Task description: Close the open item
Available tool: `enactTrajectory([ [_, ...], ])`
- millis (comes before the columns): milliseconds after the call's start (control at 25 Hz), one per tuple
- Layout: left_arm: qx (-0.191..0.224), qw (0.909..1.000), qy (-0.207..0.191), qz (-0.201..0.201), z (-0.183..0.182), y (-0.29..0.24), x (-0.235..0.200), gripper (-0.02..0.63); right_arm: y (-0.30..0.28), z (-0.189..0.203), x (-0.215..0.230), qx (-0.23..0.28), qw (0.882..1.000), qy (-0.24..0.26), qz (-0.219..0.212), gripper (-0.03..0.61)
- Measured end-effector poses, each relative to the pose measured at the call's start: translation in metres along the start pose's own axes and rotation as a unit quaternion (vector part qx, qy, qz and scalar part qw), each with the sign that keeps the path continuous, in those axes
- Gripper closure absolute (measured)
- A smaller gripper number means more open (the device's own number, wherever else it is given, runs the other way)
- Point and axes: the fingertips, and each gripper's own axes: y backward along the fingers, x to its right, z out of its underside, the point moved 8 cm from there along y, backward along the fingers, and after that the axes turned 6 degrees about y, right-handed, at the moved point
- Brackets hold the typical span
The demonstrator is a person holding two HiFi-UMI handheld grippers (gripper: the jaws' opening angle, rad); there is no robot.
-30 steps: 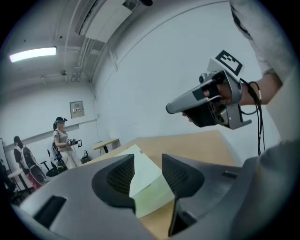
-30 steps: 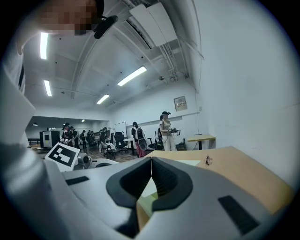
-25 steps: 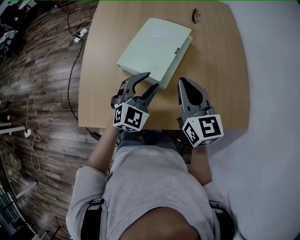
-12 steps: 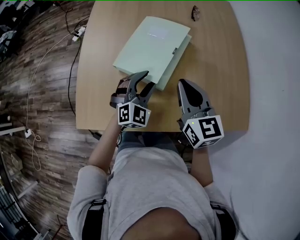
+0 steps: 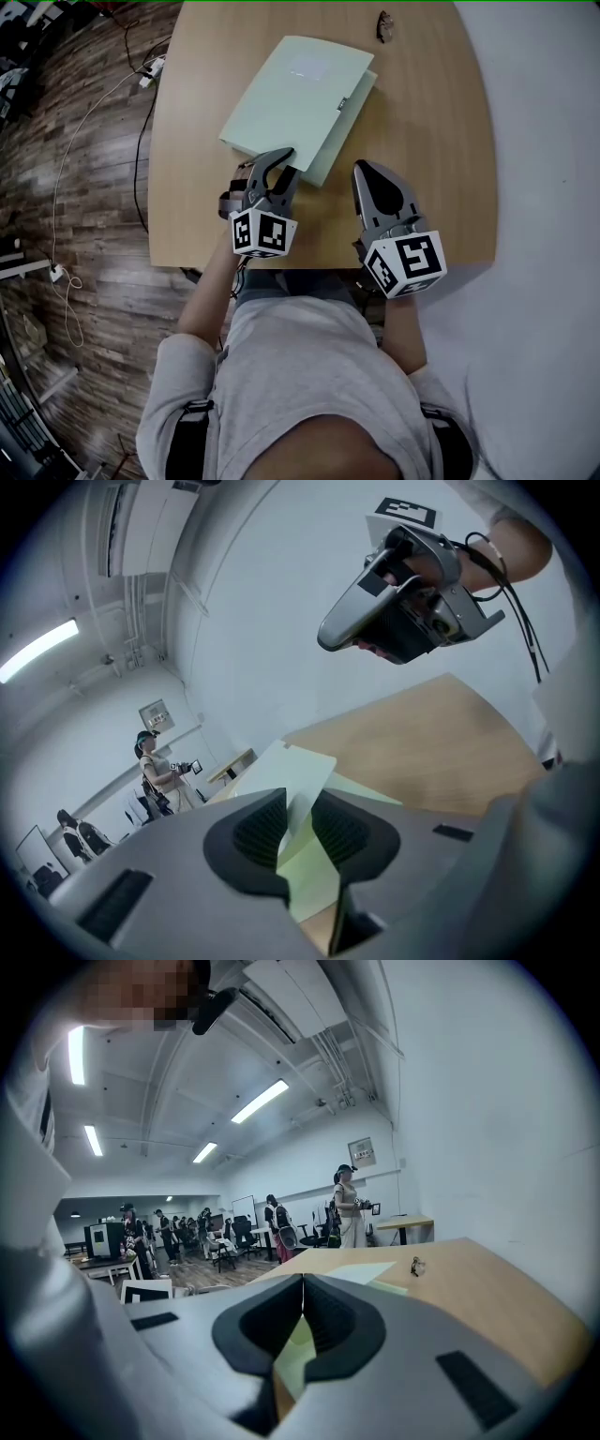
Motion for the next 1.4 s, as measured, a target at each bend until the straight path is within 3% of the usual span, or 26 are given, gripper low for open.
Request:
enactTrajectory([
  [280,-0.040,0.9959,0.062,0.052,0.000,-0.006,-0.002,0.565,-0.005,-0.001,-0.003,0.000,1.000,0.004,-0.006,0.569],
  [480,-0.079,0.9904,0.078,0.083,0.002,-0.018,0.001,0.571,-0.008,0.000,-0.003,0.000,1.000,0.005,-0.005,0.569],
  [800,-0.135,0.9829,0.048,0.116,0.008,-0.030,0.011,0.571,-0.009,-0.009,0.000,-0.001,1.000,0.002,0.001,0.569],
  [1120,-0.176,0.9720,-0.028,0.153,0.008,-0.037,0.021,0.571,-0.006,-0.009,0.004,0.000,1.000,0.001,-0.002,0.569],
  [1400,-0.193,0.9624,-0.034,0.188,0.005,-0.039,0.021,0.540,-0.005,-0.009,0.003,0.004,1.000,0.002,-0.007,0.569],
])
